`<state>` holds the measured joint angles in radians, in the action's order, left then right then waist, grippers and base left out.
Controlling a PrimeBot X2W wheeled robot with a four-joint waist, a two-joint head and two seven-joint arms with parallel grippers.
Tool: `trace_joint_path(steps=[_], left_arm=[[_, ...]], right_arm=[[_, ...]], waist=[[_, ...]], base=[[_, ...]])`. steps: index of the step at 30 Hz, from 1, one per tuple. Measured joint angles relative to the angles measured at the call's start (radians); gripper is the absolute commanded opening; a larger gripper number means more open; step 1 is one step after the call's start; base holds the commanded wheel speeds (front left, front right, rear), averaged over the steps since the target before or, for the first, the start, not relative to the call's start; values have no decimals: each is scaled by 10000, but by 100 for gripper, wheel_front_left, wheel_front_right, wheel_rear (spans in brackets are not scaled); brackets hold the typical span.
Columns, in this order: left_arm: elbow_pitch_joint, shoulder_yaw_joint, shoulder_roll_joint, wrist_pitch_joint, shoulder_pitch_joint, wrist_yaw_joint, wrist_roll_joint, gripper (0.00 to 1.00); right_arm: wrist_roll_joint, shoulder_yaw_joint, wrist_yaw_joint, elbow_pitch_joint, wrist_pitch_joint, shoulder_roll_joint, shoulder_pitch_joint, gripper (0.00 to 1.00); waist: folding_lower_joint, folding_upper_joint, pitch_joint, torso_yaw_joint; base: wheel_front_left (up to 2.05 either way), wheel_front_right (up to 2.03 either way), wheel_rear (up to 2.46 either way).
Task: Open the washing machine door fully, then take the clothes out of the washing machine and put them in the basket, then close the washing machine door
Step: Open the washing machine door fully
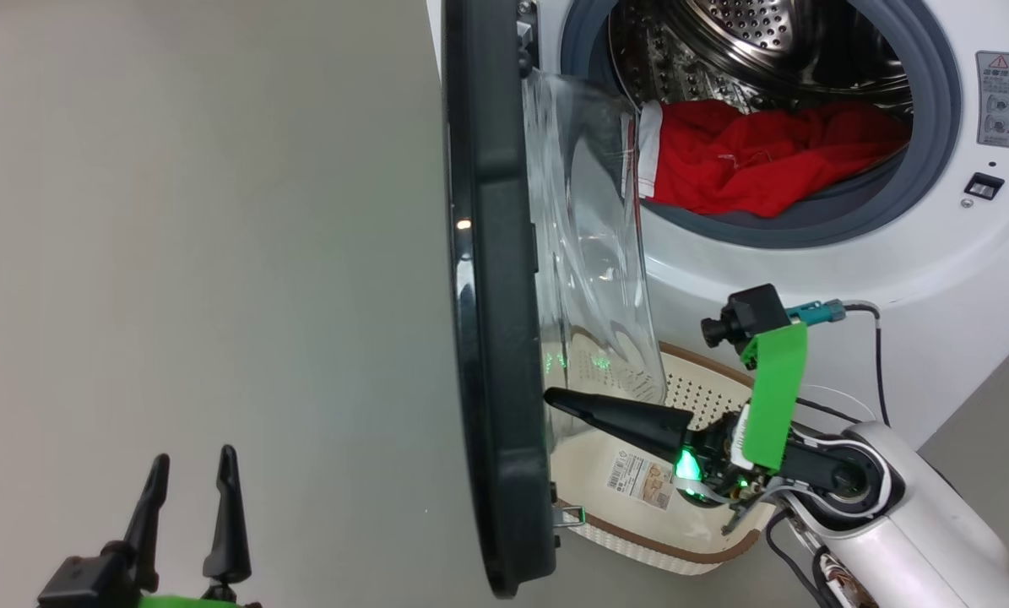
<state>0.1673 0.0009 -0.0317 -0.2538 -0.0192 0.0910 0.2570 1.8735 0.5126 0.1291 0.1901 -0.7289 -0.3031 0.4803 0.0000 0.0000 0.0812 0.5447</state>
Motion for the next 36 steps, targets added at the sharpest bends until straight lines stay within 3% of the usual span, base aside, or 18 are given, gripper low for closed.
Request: trace_joint_path(steps=[10, 27, 30, 34, 36], left_arm=[[-282, 121, -2, 0, 319, -104, 31, 100], [-35, 35, -2, 0, 306, -98, -8, 100], [15, 33, -4, 0, 305, -56, -58, 100], [90, 0, -4, 0, 303, 17, -211, 100], [138, -2, -6, 0, 303, 33, -272, 100]], right_arm=[[-408, -123, 0, 479, -330, 552, 322, 0], [-1047, -1122, 0, 174, -245, 711, -251, 0], [-1220, -1336, 0, -38, -82, 736, -493, 27], [-1457, -1641, 0, -309, 215, 736, -825, 49], [-1584, -1749, 0, -506, 337, 734, -993, 87]], waist=[[0, 0, 95, 41], [0, 0, -209, -65], [0, 0, -304, -88], [0, 0, -417, -122], [0, 0, -474, -140]], base=[[0, 0, 0], [0, 0, 0], [0, 0, 0], [0, 0, 0], [0, 0, 0]])
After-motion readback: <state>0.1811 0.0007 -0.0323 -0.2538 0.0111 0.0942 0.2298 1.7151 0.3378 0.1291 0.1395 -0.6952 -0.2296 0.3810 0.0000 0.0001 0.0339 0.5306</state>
